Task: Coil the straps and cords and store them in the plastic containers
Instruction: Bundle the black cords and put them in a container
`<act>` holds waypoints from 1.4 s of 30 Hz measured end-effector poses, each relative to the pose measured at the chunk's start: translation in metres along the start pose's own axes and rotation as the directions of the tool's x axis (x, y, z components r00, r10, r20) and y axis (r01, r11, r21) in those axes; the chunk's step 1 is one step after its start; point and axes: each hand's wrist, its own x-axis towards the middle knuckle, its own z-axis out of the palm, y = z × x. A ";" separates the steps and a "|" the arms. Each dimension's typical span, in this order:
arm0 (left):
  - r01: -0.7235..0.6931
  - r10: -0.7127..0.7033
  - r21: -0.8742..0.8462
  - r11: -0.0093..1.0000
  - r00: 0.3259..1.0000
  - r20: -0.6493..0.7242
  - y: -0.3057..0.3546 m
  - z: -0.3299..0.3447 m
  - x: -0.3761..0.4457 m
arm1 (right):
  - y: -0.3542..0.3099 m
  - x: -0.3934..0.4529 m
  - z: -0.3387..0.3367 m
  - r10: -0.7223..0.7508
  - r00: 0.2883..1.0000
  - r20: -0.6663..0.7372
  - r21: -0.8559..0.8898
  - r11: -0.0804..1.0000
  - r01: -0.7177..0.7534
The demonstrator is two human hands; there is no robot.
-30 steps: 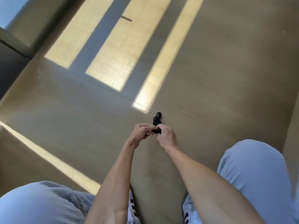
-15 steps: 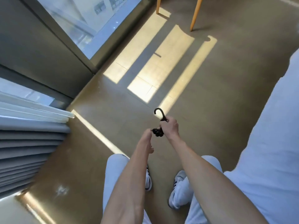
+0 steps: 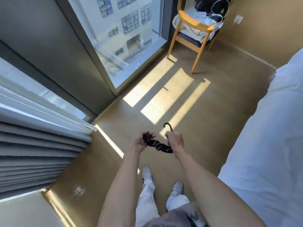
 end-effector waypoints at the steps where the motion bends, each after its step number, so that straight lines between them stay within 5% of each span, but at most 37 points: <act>1: -0.036 0.037 0.063 0.997 0.999 -0.015 0.008 -0.006 -0.007 | -0.004 -0.004 0.003 -0.017 0.999 -0.047 0.029 0.999 0.019; 4: -0.176 0.190 0.138 0.975 0.978 -0.091 0.027 -0.025 -0.025 | -0.019 -0.015 0.016 -0.075 0.980 -0.182 0.042 0.996 0.084; 7: -0.332 0.383 0.234 0.914 0.897 -0.220 0.043 -0.046 -0.048 | -0.036 -0.029 0.033 -0.125 0.980 -0.153 -0.020 0.992 0.123; 14: -0.367 0.538 0.603 0.708 0.834 -0.125 0.034 -0.087 -0.115 | -0.079 -0.079 0.091 -0.263 0.925 0.274 0.180 0.959 0.219; 18: -0.493 0.583 0.531 0.689 0.813 -0.002 -0.001 -0.100 -0.161 | -0.083 -0.123 0.125 -0.298 0.814 0.499 0.165 0.955 0.248; 23: -0.617 0.739 0.411 0.671 0.596 -0.314 -0.060 -0.127 -0.202 | -0.047 -0.174 0.153 -0.282 0.637 0.718 0.075 0.940 0.332; 28: -0.650 0.660 0.305 0.696 0.412 -0.628 -0.135 -0.172 -0.245 | 0.004 -0.233 0.171 -0.256 0.583 0.771 0.017 0.924 0.382; 34: -0.705 0.514 0.186 0.685 0.287 -0.808 -0.220 -0.232 -0.300 | 0.089 -0.310 0.183 -0.055 0.224 0.973 -0.090 0.804 0.588; 42: -0.733 0.412 0.128 0.668 0.221 -0.884 -0.320 -0.311 -0.362 | 0.194 -0.428 0.219 -0.078 0.158 0.984 -0.074 0.631 0.772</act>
